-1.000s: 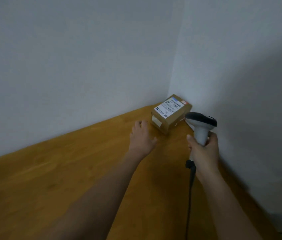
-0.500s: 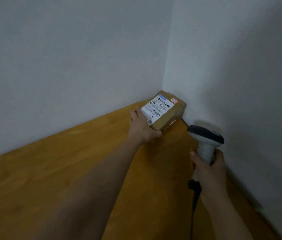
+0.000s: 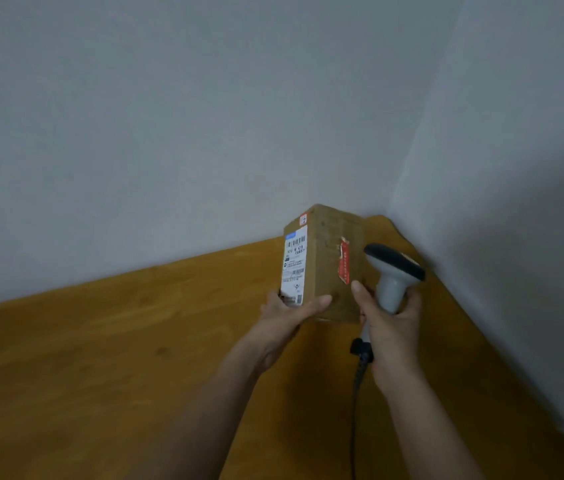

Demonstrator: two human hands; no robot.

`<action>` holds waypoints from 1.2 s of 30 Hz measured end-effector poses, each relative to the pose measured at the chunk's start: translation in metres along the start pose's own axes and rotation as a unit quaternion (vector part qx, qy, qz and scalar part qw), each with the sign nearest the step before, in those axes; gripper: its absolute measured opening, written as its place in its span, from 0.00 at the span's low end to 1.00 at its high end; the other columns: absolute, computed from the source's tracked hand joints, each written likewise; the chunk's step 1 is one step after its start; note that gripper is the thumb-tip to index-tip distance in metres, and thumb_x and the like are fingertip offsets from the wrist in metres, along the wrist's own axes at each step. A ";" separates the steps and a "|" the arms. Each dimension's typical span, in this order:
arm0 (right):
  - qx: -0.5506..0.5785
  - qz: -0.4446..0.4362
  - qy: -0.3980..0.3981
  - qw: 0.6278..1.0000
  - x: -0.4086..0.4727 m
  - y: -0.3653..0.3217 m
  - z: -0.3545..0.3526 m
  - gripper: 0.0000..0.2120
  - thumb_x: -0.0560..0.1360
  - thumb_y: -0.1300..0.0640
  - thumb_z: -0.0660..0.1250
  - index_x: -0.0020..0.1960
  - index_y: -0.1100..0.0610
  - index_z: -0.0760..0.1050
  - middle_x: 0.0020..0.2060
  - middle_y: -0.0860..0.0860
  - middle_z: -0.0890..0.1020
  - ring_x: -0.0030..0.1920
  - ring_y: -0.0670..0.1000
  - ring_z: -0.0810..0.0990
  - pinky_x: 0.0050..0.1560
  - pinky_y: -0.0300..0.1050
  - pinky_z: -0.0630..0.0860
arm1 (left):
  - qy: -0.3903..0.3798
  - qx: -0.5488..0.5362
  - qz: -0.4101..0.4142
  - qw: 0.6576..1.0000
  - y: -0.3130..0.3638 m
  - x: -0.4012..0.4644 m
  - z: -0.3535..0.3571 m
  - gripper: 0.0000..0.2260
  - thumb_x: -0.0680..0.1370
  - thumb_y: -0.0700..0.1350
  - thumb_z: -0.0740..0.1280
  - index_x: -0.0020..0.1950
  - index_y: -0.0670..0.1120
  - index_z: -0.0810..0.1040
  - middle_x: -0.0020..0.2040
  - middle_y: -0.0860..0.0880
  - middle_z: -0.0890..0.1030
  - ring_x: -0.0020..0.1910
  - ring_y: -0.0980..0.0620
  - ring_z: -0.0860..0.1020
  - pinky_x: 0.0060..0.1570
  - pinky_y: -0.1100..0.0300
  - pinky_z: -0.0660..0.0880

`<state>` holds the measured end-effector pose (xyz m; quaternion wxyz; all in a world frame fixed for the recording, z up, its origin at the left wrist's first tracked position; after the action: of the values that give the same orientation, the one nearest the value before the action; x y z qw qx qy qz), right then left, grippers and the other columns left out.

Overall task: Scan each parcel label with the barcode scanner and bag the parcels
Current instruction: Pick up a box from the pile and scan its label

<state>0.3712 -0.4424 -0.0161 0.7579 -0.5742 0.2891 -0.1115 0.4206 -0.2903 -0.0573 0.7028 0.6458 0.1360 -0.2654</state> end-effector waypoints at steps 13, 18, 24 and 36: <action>-0.047 -0.038 -0.145 0.988 -0.236 -0.018 0.083 0.32 0.71 0.52 0.75 0.70 0.51 0.65 0.52 0.50 0.79 0.50 0.48 0.80 0.45 0.44 0.76 | -0.047 -0.127 0.109 0.985 -0.005 -0.253 -0.172 0.33 0.63 0.49 0.76 0.67 0.53 0.71 0.59 0.49 0.83 0.54 0.49 0.81 0.64 0.43 0.69; -0.067 -0.025 -0.167 0.983 -0.327 -0.009 0.122 0.26 0.76 0.45 0.69 0.70 0.51 0.67 0.50 0.53 0.79 0.46 0.51 0.79 0.42 0.45 0.75 | 0.067 -0.091 0.126 0.986 -0.026 -0.331 -0.245 0.27 0.69 0.45 0.77 0.62 0.42 0.68 0.54 0.47 0.84 0.51 0.49 0.82 0.57 0.49 0.74; -0.135 -0.037 -0.272 0.952 -0.409 -0.037 0.152 0.16 0.82 0.48 0.60 0.62 0.57 0.74 0.45 0.57 0.80 0.38 0.51 0.78 0.37 0.43 0.74 | 0.250 -0.062 0.138 0.957 -0.048 -0.385 -0.312 0.21 0.70 0.44 0.77 0.48 0.46 0.63 0.49 0.47 0.83 0.43 0.52 0.81 0.40 0.55 0.71; -0.116 -0.019 -0.447 0.887 -0.499 -0.095 0.163 0.13 0.80 0.53 0.64 0.59 0.62 0.75 0.50 0.57 0.83 0.33 0.49 0.77 0.33 0.42 0.76 | 0.350 -0.136 0.133 0.917 -0.057 -0.447 -0.351 0.25 0.68 0.43 0.79 0.53 0.45 0.65 0.55 0.43 0.82 0.49 0.45 0.84 0.40 0.54 0.80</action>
<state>0.0758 -0.0916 0.2556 0.7327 -0.6522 -0.0802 0.1771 0.0752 0.1402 0.0887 0.7202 0.6077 0.3212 0.0944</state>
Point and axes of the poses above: each hand's wrist, its own x-axis towards the middle knuckle, its own z-axis out of the palm, y = z × x, the point moved 1 cm from there along x, towards the middle knuckle
